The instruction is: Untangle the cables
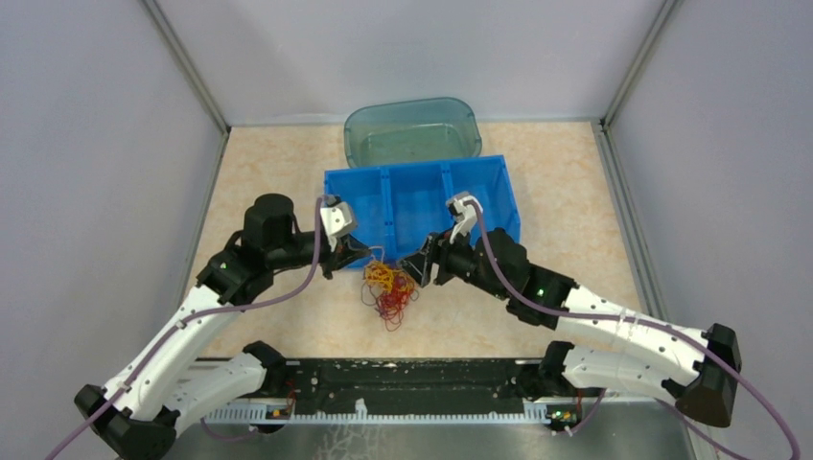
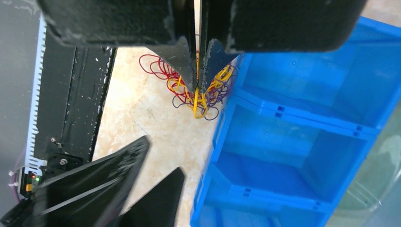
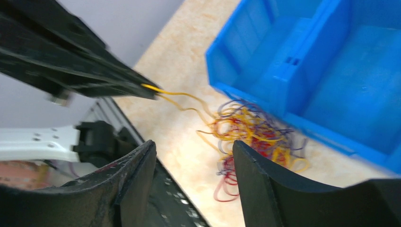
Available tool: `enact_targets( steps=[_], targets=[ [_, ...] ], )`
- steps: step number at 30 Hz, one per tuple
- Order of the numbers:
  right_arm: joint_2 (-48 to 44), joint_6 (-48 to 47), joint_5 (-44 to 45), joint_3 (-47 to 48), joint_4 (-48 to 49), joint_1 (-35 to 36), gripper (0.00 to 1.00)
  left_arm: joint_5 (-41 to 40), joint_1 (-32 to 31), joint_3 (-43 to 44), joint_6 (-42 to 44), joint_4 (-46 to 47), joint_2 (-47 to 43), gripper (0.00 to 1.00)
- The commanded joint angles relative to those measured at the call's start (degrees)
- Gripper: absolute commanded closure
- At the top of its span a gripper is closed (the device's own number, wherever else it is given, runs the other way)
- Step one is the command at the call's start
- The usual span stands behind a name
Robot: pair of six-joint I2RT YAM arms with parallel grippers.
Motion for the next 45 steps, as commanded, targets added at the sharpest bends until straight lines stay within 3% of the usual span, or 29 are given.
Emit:
enact_targets(
  steps=[1, 15, 26, 35, 45],
  targets=[
    [4.97, -12.2, -11.83, 3.33, -2.0, -4.29, 0.3, 4.25, -0.86, 6.75, 4.54, -5.18, 1.0, 0.96],
    [13.54, -10.64, -8.4, 3.54, 12.44, -2.0, 0.27, 5.87, -1.4, 10.93, 0.27, -6.92, 0.49, 0.93],
    [19.3, -8.38, 4.6, 2.83, 20.37, 1.27, 0.34, 7.11, -1.49, 13.26, -2.1, -6.74, 1.14, 0.92],
    [27.57, -8.42, 5.26, 5.59, 24.27, 4.61, 0.35, 11.08, -1.53, 21.51, -6.67, -8.06, 3.77, 0.93],
    [29.02, -4.95, 7.32, -2.31, 28.37, 5.84, 0.35, 12.42, -1.49, 32.91, -9.89, -7.97, 7.14, 0.94]
  ],
)
